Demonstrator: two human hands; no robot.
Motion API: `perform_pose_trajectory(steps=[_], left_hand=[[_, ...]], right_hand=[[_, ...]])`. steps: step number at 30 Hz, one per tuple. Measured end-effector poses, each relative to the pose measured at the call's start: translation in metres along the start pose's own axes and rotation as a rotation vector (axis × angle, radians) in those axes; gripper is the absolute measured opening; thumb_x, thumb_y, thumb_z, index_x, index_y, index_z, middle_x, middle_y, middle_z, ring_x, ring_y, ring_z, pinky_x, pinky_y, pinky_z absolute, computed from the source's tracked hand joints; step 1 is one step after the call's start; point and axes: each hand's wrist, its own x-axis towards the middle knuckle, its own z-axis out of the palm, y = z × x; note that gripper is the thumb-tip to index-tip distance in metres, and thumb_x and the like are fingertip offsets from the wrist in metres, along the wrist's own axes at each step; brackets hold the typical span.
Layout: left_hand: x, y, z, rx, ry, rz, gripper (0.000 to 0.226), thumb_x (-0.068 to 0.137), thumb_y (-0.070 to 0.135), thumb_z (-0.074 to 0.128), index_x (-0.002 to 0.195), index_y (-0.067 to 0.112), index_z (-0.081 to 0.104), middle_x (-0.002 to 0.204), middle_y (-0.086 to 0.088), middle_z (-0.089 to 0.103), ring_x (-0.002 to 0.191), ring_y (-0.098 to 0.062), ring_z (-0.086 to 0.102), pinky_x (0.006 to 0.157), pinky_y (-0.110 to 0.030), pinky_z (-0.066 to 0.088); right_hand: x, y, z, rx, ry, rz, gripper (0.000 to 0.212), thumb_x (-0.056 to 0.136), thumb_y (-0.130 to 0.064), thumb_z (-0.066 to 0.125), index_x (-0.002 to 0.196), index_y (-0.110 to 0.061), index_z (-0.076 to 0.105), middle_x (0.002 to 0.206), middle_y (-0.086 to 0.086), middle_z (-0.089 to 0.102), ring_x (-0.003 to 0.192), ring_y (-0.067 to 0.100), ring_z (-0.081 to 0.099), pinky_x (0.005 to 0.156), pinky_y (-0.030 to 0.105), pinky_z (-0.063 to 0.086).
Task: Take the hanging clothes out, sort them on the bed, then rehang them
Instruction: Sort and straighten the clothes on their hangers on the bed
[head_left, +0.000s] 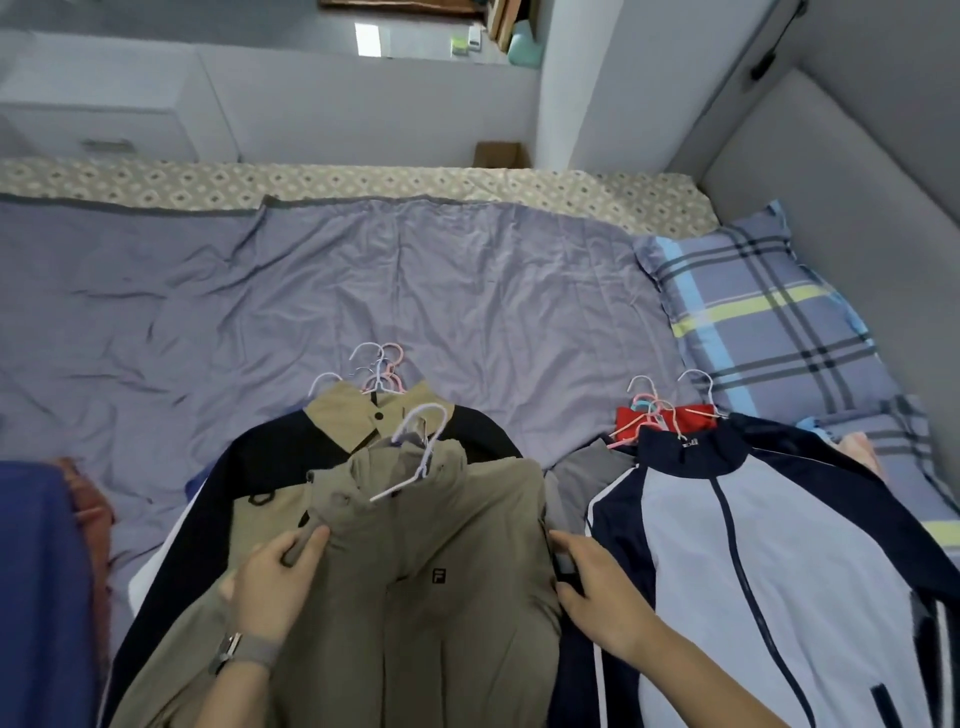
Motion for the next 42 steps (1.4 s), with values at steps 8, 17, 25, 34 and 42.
perform_pose_trajectory(steps=[8,17,25,34,42], left_hand=[[-0.153,0.063,-0.05,-0.011,0.059,0.021,0.034,0.064,0.07,0.051,0.067,0.04,0.067,0.065,0.004,0.066,0.081,-0.014,0.058,0.09,-0.039,0.04],[-0.367,0.141,-0.062,0.018,0.245,0.087,0.025,0.077,0.06,0.06,0.074,0.037,0.069,0.078,-0.001,0.065,0.084,-0.008,0.056,0.069,0.001,0.023],[-0.494,0.169,-0.058,0.122,0.467,0.109,0.018,0.081,0.057,0.056,0.075,0.043,0.064,0.075,0.007,0.061,0.088,-0.012,0.052,0.082,-0.031,0.025],[-0.596,0.158,-0.07,0.18,0.596,0.132,0.047,0.074,0.065,0.031,0.082,0.033,0.064,0.076,0.011,0.063,0.095,-0.016,0.051,0.09,-0.038,0.024],[-0.703,0.095,-0.113,0.184,0.641,0.244,0.016,0.08,0.051,0.045,0.082,0.041,0.057,0.078,0.012,0.061,0.074,-0.014,0.054,0.075,-0.055,0.043]], right_hand=[[-0.052,0.0,-0.036,0.048,0.226,-0.157,0.059,0.088,-0.02,0.059,0.142,-0.024,0.034,0.137,-0.003,0.042,0.123,0.012,0.038,0.107,0.021,0.031],[-0.167,0.03,-0.093,-0.246,0.123,-0.545,0.037,0.091,-0.051,0.023,0.088,-0.036,0.057,0.085,-0.019,0.056,0.086,0.008,0.049,0.086,0.033,0.036],[-0.273,0.05,-0.131,0.129,0.146,-0.585,0.027,0.083,-0.055,0.047,0.062,-0.04,0.058,0.069,-0.015,0.06,0.08,0.003,0.052,0.077,0.031,0.043],[-0.394,0.048,-0.11,0.198,0.095,-0.44,0.041,0.088,-0.048,0.057,0.07,-0.012,0.066,0.066,0.002,0.061,0.072,0.004,0.05,0.061,0.007,0.03],[-0.472,0.016,-0.063,0.139,0.07,-0.572,0.032,0.085,-0.044,0.062,0.056,-0.033,0.058,0.06,-0.03,0.055,0.075,0.003,0.048,0.077,0.027,0.03]])
